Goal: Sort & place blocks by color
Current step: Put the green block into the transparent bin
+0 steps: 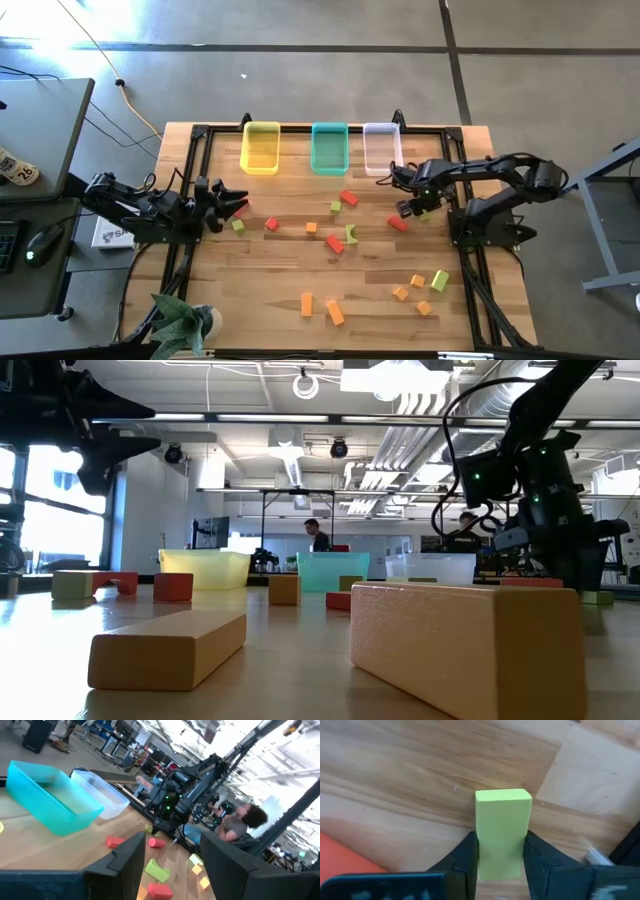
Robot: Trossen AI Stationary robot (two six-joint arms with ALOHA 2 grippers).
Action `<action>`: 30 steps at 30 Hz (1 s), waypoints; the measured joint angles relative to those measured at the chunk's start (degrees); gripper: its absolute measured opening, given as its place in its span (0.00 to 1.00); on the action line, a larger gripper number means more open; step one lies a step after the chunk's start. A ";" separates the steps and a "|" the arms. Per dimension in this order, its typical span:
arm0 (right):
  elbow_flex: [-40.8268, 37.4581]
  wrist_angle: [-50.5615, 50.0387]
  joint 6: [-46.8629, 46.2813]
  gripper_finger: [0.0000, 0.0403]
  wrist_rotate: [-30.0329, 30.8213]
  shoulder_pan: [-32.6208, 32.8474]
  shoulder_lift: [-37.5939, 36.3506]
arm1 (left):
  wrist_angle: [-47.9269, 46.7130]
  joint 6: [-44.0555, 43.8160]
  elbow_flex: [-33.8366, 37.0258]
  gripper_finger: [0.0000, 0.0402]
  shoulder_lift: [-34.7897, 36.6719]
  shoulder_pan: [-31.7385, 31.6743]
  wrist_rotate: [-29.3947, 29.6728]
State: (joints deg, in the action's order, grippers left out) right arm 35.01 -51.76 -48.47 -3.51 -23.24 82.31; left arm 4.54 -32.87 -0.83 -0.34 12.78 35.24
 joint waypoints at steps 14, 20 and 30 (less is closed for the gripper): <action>18.00 -0.07 -1.62 0.23 7.55 -0.84 -4.23 | -0.35 6.12 -2.49 0.45 -0.02 -0.01 -0.23; 24.62 3.89 1.67 0.23 11.64 -3.75 -4.25 | -1.03 12.56 -5.93 0.45 -0.02 -0.02 1.28; 26.72 21.07 9.59 0.23 12.53 -11.61 -3.89 | -14.03 17.08 -14.19 0.45 -1.16 -0.02 7.34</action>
State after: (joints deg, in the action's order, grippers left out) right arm 61.73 -30.69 -38.87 9.02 -34.85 78.42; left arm -9.49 -15.79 -15.03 -1.50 12.75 42.58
